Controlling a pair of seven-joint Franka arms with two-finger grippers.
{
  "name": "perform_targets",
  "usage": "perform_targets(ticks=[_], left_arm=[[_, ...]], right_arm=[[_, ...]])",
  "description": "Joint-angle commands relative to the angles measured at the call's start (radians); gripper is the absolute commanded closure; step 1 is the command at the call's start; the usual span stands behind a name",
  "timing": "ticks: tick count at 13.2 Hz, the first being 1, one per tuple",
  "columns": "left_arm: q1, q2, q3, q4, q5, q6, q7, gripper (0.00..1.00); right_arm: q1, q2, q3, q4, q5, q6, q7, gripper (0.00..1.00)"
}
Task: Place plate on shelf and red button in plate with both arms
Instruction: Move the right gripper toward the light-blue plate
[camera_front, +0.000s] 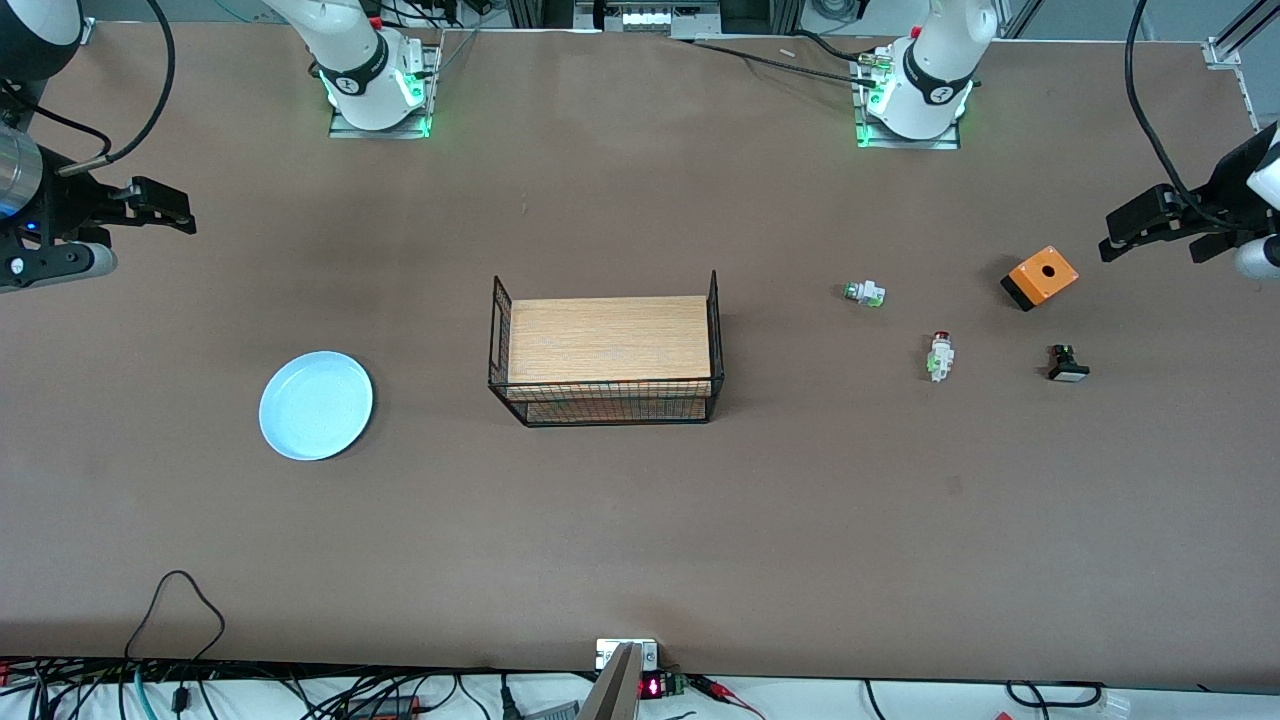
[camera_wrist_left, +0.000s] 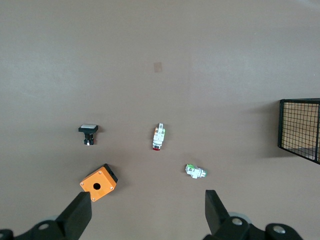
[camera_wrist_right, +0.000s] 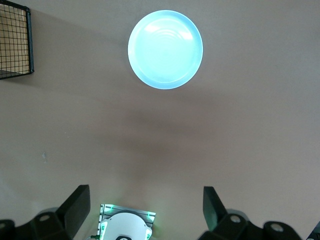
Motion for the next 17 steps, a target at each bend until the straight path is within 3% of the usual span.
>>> perform_targets(ticks=[1,4,7,13,17], left_arm=[[0.008,0.0,0.005,-0.002,-0.004,-0.007,0.012,0.0],[0.008,0.0,-0.002,-0.002,-0.004,-0.007,0.012,0.0],[0.008,0.0,-0.004,-0.002,-0.004,-0.007,0.01,0.0],[0.008,0.0,-0.005,-0.002,-0.004,-0.007,0.012,0.0],[0.008,0.0,-0.005,-0.002,-0.004,-0.009,0.012,0.0]], right_arm=[[-0.004,0.009,0.005,0.02,-0.012,-0.016,0.009,0.0],[-0.007,0.041,0.004,0.031,-0.012,-0.01,0.008,0.0],[-0.061,0.105,0.002,0.035,-0.004,0.084,0.003,0.0],[-0.093,0.315,-0.001,0.037,0.036,0.268,0.011,0.0],[-0.091,0.384,0.002,0.037,0.037,0.331,0.011,0.0]])
